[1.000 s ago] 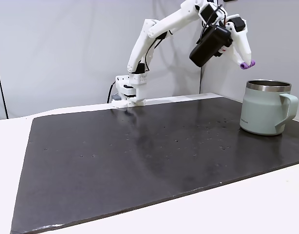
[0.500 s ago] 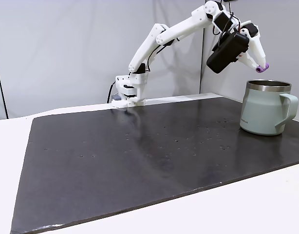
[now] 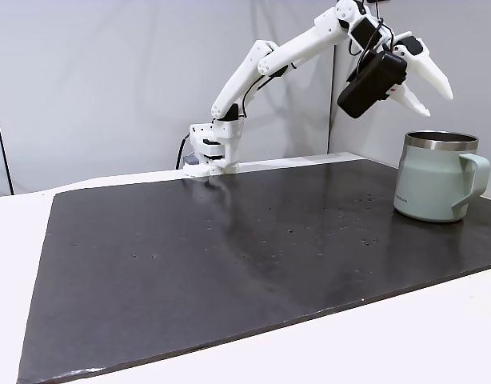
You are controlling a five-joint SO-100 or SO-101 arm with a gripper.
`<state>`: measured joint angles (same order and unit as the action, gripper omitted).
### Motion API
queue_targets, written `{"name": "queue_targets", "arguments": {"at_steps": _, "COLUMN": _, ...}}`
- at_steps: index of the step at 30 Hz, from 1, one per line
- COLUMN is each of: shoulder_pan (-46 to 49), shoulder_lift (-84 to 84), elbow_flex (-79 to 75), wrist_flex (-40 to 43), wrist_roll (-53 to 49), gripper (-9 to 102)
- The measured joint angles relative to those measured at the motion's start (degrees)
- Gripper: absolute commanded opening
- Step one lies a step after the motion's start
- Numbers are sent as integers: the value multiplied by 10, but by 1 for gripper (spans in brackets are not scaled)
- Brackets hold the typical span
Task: Grasp a pengrip and put it in the cup.
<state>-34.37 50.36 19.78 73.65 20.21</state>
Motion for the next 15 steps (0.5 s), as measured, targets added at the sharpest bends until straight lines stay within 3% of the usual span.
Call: {"name": "queue_targets", "arguments": {"at_steps": 15, "shoulder_pan": 0, "shoulder_lift": 0, "elbow_flex": 0, "wrist_flex": 7, "wrist_roll": 0, "gripper": 20}}
